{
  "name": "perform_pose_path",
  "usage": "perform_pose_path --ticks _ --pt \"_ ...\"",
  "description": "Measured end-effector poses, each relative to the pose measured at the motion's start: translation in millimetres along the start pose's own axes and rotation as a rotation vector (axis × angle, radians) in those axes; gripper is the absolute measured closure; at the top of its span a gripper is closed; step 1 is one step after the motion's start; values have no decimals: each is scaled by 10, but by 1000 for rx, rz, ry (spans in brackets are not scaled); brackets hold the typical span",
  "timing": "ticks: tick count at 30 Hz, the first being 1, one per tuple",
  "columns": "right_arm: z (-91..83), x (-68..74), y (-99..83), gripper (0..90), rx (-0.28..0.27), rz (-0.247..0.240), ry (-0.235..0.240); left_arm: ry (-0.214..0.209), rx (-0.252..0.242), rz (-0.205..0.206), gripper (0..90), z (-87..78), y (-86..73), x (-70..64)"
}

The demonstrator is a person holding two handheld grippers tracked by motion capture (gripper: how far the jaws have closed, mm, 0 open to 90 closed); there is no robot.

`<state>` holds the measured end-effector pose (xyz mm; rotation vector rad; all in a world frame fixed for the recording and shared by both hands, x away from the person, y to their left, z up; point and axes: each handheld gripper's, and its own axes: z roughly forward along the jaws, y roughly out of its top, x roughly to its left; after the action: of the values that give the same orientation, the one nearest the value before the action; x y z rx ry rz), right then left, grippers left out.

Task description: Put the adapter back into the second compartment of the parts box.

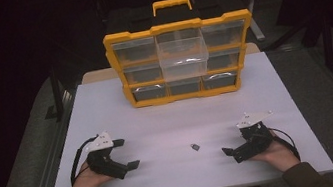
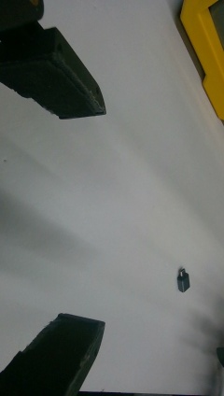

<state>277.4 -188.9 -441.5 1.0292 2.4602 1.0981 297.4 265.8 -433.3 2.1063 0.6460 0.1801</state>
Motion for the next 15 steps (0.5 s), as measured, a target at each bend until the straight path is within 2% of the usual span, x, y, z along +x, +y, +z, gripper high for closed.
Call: perform_pose_path --ticks 6,15 --pt "3 17 18 0 20 -1 28 4 -6 -5 0 -9 3 -5" --pt "8 70 81 0 22 3 50 -10 -2 0 0 2 -25 -13"
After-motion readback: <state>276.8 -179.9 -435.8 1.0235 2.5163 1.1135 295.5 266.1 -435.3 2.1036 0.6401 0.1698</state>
